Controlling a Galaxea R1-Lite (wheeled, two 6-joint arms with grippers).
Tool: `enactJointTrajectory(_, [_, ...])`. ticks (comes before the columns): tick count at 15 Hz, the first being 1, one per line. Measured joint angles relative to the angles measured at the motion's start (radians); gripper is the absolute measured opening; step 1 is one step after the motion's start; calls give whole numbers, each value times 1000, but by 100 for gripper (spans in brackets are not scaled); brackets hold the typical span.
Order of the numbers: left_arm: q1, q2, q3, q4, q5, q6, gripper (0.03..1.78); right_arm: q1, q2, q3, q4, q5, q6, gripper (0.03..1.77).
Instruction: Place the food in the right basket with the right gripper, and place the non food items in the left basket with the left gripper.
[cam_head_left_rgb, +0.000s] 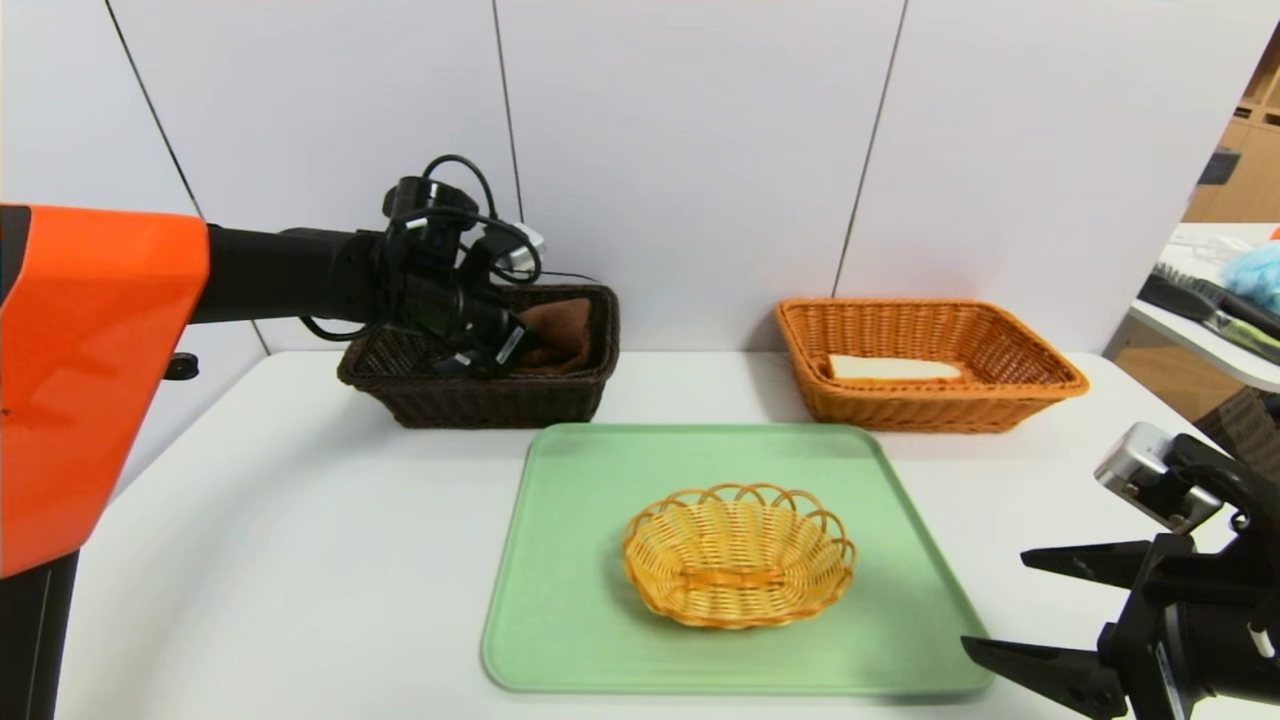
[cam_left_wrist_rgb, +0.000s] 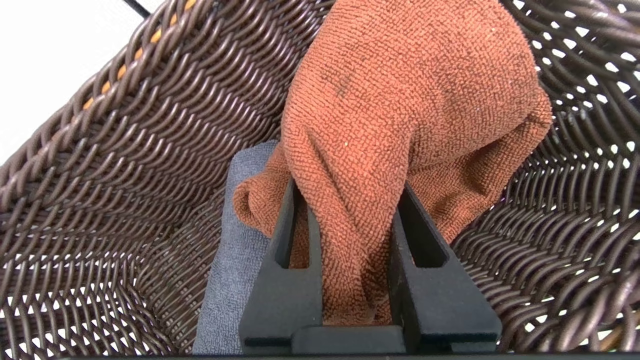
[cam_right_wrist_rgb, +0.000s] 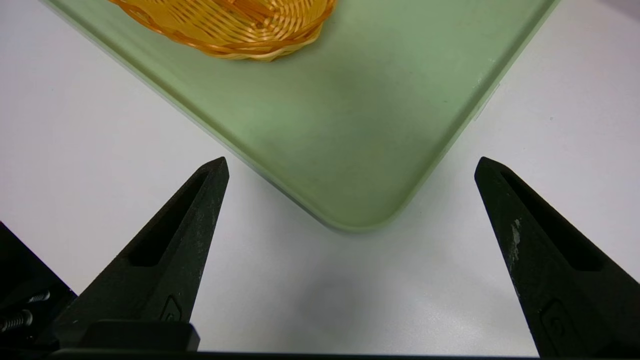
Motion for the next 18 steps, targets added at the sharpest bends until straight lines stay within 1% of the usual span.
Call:
enactJointTrajectory(1, [0, -1, 0, 2, -1, 0, 38, 0, 0, 0, 0, 0, 0, 170])
enactJointTrajectory(4, [-2, -2, -1, 1, 0, 0, 78, 0, 0, -1, 0, 0, 0, 170])
enactJointTrajectory(5, [-3, -3, -1, 1, 0, -1, 89, 0, 0, -1, 0, 0, 0, 170])
enactJointTrajectory(7, [-3, -7, -1, 0, 0, -2, 108, 0, -1, -1, 0, -1, 0, 170])
enactJointTrajectory(9, [-5, -15, -5, 0, 1, -14, 122, 0, -3, -2, 0, 0, 0, 170])
enactJointTrajectory(12, [-8, -44, -27, 1, 2, -71, 138, 0, -6, -5, -1, -1, 0, 170])
enactJointTrajectory(15, [-13, -70, -60, 2, 2, -101, 148, 0, -9, -7, -3, -1, 0, 170])
enactJointTrajectory(18, [-13, -113, -64, 6, 5, -153, 155, -8, -20, -14, -3, -7, 1, 170])
